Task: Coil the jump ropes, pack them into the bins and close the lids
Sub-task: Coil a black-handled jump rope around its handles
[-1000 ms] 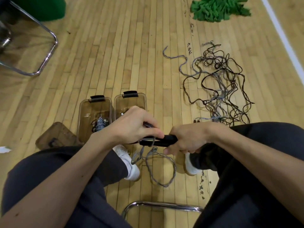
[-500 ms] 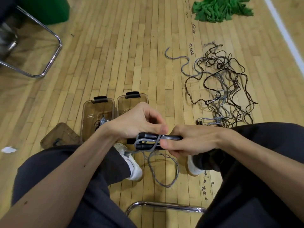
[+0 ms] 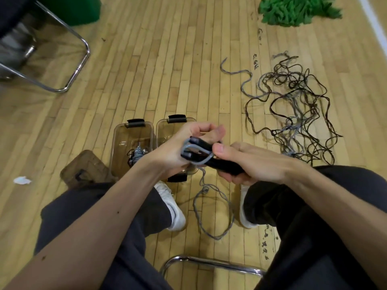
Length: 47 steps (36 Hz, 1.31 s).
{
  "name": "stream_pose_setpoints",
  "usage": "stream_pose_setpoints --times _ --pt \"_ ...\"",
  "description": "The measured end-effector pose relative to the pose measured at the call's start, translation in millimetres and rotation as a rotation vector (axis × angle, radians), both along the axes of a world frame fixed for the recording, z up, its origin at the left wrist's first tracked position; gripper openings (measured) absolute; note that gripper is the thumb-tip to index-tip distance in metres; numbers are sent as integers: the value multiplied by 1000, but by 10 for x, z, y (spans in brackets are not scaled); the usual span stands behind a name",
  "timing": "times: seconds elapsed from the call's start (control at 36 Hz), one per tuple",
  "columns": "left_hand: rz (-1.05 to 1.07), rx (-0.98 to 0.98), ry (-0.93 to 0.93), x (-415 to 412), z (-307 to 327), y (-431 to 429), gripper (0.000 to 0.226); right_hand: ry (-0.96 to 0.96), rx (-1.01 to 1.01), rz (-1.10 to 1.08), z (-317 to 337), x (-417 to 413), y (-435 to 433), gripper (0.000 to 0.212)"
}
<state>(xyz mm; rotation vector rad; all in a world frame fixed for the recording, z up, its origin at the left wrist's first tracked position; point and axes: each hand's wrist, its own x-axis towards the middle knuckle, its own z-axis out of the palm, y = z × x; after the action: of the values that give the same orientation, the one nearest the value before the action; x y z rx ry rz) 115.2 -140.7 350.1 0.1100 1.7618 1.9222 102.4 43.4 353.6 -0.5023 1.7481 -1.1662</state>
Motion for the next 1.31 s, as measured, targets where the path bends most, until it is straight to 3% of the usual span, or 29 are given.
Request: stream_pose_setpoints --times 0.19,0.39,0.61,0.69,0.86,1.0,1.31 --pt "267 -237 -17 206 5 -26 29 -1 -29 -79 -7 -95 -105 75" --pt "176 -376 7 468 -175 -263 40 15 89 -168 -70 -159 -98 75" --pt "-225 -921 384 391 -417 -263 27 14 321 -279 -271 -36 -88 71" --pt "-356 -1042 518 329 -394 -267 24 -20 371 -306 -339 45 -87 69" --pt "-336 -1003 731 269 -326 -242 27 -170 408 -388 -373 169 -25 69" --pt "-312 -888 791 264 -368 -305 15 -273 477 -252 -372 242 -73 67" --pt "-156 -627 308 355 -208 -374 24 -376 505 145 -276 297 -116 69"
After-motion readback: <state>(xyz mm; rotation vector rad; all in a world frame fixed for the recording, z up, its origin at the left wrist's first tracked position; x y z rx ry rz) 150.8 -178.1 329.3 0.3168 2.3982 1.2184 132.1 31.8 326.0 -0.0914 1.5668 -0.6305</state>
